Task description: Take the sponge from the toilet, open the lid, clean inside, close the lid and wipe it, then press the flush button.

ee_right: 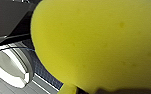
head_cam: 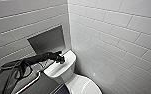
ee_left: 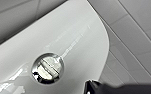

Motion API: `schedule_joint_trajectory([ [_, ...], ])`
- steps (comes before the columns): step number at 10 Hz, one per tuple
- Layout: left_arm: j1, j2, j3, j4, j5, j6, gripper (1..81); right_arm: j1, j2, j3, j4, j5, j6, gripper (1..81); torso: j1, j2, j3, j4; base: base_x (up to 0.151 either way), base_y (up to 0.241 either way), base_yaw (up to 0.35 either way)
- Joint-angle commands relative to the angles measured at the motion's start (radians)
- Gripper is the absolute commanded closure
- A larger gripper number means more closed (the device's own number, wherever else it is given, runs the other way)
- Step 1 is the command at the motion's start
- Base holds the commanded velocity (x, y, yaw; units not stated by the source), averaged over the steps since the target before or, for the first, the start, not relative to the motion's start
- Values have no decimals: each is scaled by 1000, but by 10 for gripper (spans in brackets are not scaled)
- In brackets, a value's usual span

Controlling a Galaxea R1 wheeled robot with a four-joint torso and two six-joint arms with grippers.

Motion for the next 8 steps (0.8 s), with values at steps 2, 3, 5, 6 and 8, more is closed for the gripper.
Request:
schedule_joint_trajectory([
  [2, 112, -460, 608, 72, 41, 10, 811, -9, -16, 17, -13, -70, -1, 811, 0, 0, 0, 0, 0, 0, 0],
  [3, 176, -497, 659, 98, 40, 12, 811, -6, -14, 11, -13, -70, -1, 811, 0, 0, 0, 0, 0, 0, 0],
  [5, 387, -552, 770, 205, -65, 13, 811, -2, -5, -8, -13, -69, -3, 811, 0, 0, 0, 0, 0, 0, 0],
  [6, 487, -564, 796, 250, -112, 13, 811, -2, -2, -13, -13, -70, -3, 811, 0, 0, 0, 0, 0, 0, 0],
  [8, 710, -540, 790, 377, -230, 13, 811, -5, 24, -53, -14, -69, -7, 811, 0, 0, 0, 0, 0, 0, 0],
])
